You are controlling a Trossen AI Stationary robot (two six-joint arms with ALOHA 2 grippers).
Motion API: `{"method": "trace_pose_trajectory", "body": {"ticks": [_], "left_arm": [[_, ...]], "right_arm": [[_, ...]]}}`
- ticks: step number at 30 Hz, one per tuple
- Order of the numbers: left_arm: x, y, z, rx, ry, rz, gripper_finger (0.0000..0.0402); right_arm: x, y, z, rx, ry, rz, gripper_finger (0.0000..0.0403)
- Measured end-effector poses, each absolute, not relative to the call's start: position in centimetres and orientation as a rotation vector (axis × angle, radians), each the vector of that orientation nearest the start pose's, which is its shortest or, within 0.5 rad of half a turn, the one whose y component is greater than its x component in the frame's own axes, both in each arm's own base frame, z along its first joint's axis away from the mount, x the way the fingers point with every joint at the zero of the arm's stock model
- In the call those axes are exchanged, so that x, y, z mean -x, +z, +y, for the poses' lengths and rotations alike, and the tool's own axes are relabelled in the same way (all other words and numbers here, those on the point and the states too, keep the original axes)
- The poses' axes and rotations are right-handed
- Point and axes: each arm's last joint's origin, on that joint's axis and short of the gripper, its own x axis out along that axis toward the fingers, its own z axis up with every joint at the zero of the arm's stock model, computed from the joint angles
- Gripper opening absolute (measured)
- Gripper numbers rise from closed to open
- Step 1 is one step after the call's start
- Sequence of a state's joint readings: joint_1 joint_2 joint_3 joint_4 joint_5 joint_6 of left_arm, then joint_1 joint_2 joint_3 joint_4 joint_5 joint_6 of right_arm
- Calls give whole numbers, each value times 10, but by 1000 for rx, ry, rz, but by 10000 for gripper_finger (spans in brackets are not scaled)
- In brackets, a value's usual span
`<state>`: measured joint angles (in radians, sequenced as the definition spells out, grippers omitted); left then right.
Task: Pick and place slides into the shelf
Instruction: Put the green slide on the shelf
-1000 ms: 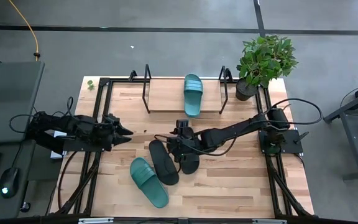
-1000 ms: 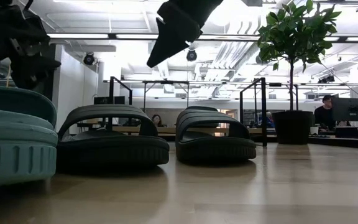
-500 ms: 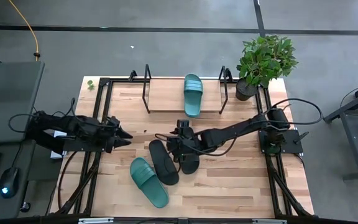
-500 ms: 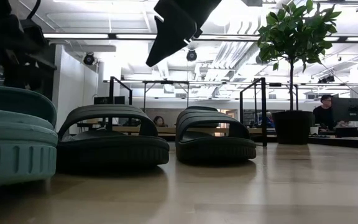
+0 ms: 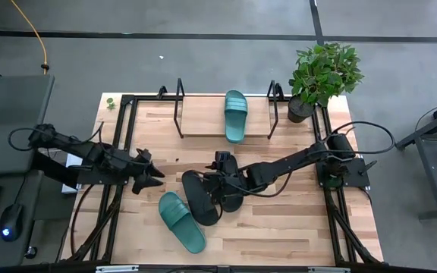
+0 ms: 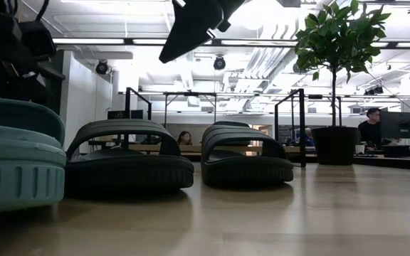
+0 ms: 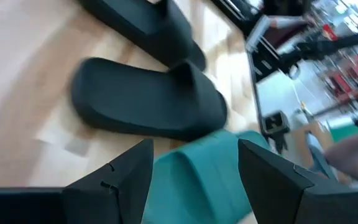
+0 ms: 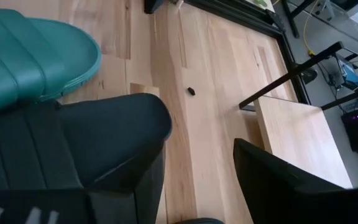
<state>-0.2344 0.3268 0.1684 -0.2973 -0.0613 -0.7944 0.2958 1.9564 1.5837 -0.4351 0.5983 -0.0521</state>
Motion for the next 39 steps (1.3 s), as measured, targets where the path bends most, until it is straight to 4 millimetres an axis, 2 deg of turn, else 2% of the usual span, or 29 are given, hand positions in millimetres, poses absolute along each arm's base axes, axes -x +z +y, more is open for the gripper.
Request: {"method": "trace_pose_trajectory", "body": {"ticks": [4,9,14,26,39], "left_arm": [[-112,164,-34,681,-22,530,216],[-120,156,-43,677,9,583,216],[-129,152,-53,666,-19,590,216],[-145,130,-60,696,54,705,216],[-165,114,-72,728,-49,719,216]], "right_arm": [[-419,249,111,396,-269,738,181],[-419,249,112,394,-267,730,181],[-419,251,119,388,-249,704,181],[-415,254,140,390,-203,648,181],[-411,259,164,373,-157,576,181]]}}
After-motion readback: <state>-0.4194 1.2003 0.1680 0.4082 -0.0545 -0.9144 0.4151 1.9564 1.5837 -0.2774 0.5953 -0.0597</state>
